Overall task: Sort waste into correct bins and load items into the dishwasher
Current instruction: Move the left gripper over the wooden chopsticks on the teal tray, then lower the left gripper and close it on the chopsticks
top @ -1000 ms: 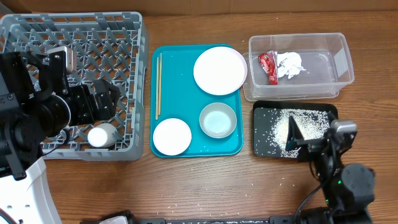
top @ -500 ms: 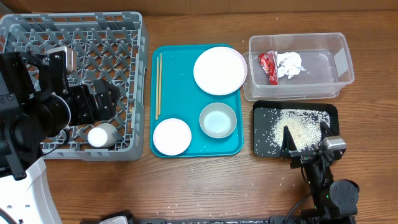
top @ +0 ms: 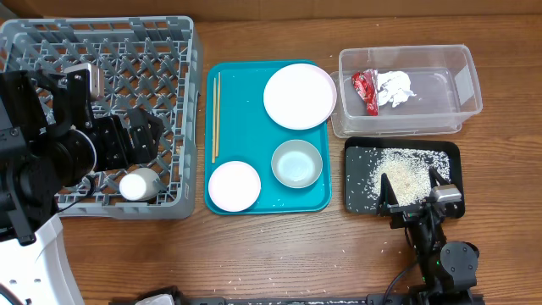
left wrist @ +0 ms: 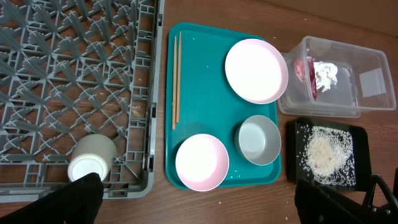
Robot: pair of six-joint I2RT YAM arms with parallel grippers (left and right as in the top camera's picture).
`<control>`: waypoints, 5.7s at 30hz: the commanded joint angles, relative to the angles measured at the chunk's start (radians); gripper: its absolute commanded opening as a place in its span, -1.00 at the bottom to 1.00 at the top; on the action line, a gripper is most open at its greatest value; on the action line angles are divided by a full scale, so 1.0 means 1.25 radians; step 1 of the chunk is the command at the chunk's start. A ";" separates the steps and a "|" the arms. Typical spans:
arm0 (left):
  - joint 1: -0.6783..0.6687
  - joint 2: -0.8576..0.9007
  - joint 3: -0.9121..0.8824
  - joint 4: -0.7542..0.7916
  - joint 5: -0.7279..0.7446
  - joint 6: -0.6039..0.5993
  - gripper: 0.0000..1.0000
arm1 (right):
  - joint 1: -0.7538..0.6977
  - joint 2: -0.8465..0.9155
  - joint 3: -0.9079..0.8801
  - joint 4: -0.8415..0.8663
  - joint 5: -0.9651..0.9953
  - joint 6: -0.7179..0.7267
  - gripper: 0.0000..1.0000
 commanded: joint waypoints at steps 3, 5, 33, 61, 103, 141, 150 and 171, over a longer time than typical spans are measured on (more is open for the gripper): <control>-0.001 0.001 0.011 0.002 0.014 0.015 1.00 | -0.003 -0.007 -0.008 0.005 0.001 0.000 1.00; -0.001 0.001 0.011 0.002 0.014 0.015 0.99 | -0.003 -0.007 -0.008 0.005 0.001 0.000 1.00; -0.414 0.558 -0.043 0.295 -0.323 -0.273 0.02 | -0.003 -0.007 -0.008 0.005 0.001 0.000 1.00; -0.400 0.807 -0.043 0.366 -0.499 -0.336 -0.20 | -0.003 -0.007 -0.008 0.005 0.001 0.000 1.00; -0.369 0.626 0.137 0.151 -0.407 -0.204 -0.92 | -0.003 -0.007 -0.008 0.005 0.001 0.000 1.00; -0.411 0.658 0.107 0.218 -0.432 -0.177 0.10 | -0.003 -0.007 -0.008 0.005 0.001 0.000 1.00; -0.403 0.755 -0.037 0.362 -0.513 -0.241 -0.10 | -0.003 -0.007 -0.008 0.005 0.001 0.000 1.00; -0.403 0.877 -0.028 0.334 -0.326 -0.182 -0.85 | -0.003 -0.007 -0.008 0.005 0.001 0.000 1.00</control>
